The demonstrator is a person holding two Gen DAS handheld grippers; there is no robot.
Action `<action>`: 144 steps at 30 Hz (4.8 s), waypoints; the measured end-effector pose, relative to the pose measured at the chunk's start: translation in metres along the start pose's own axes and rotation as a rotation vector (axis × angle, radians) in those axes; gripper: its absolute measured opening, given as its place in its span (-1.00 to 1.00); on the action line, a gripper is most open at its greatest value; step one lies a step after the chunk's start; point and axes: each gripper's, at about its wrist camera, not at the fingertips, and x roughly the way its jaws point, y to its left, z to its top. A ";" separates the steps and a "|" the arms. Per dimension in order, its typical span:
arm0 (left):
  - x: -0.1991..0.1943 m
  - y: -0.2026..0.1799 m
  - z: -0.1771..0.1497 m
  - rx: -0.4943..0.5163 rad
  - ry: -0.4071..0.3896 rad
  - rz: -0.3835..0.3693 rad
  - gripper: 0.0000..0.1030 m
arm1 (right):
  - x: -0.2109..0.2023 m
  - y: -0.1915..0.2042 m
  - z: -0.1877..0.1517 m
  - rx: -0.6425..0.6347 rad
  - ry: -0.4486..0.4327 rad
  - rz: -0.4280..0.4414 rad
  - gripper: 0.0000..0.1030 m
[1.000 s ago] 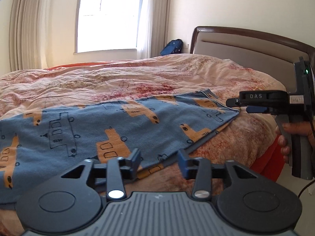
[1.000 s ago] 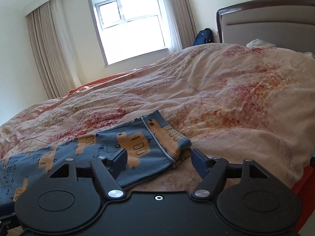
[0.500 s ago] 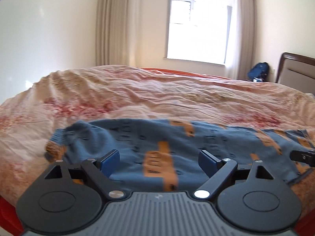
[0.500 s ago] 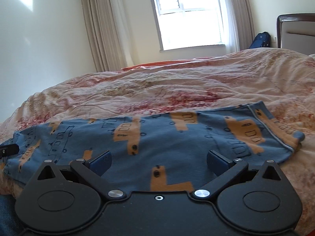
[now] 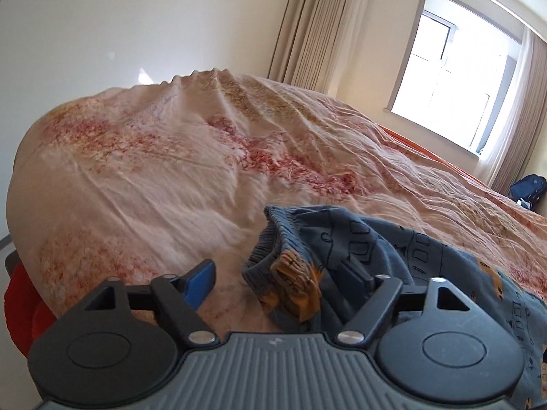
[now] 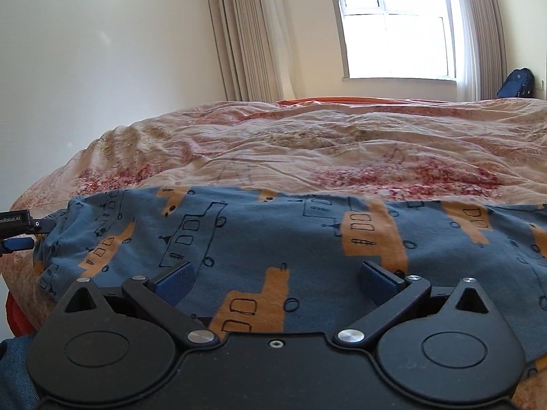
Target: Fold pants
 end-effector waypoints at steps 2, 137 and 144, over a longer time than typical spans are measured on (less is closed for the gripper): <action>0.004 0.005 -0.002 -0.027 0.033 -0.032 -0.09 | 0.004 0.006 0.001 -0.010 0.005 0.009 0.99; 0.013 -0.309 -0.046 0.065 0.441 -0.968 0.99 | -0.112 -0.072 0.002 -0.174 -0.196 -0.255 -0.74; 0.038 -0.283 -0.083 0.000 0.535 -0.856 0.89 | -0.087 -0.025 -0.024 -0.197 -0.076 -0.107 -0.75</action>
